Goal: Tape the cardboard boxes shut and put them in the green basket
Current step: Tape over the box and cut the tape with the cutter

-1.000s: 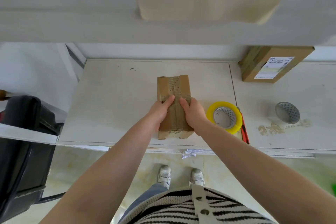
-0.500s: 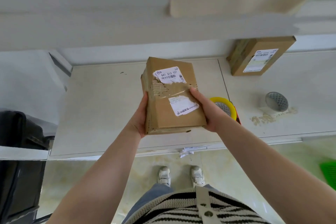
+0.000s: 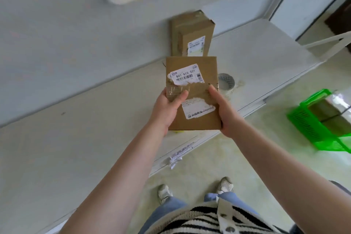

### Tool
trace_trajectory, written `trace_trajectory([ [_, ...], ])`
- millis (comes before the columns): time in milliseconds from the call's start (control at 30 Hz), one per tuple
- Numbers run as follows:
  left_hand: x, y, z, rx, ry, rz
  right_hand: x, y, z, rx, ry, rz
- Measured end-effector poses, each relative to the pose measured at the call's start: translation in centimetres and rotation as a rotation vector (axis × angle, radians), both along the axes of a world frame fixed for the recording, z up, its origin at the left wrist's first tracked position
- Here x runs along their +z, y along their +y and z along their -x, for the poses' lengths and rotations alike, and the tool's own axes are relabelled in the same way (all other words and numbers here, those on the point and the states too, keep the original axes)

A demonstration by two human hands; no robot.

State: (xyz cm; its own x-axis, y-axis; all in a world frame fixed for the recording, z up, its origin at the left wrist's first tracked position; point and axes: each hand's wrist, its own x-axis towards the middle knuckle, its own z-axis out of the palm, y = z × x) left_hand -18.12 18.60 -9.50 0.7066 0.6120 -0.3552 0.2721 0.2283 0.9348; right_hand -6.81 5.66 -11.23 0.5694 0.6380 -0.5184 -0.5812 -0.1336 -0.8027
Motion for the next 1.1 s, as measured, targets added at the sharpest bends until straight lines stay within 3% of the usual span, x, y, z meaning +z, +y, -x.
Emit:
trace_trajectory([
  [267, -0.2, -10.1, -10.6, -0.115, 0.008, 0.052, -1.4, -11.6, -7.9, -0.216, 0.047, 0.019],
  [700, -2.4, -32.5, -30.9, -0.588, 0.167, 0.098, -3.5, -36.1, -20.2, -0.656, 0.078, 0.071],
  [1100, -7.7, -42.8, -48.6, -0.929, 0.42, 0.117, -7.2, -45.7, -31.7, -0.93, 0.24, 0.13],
])
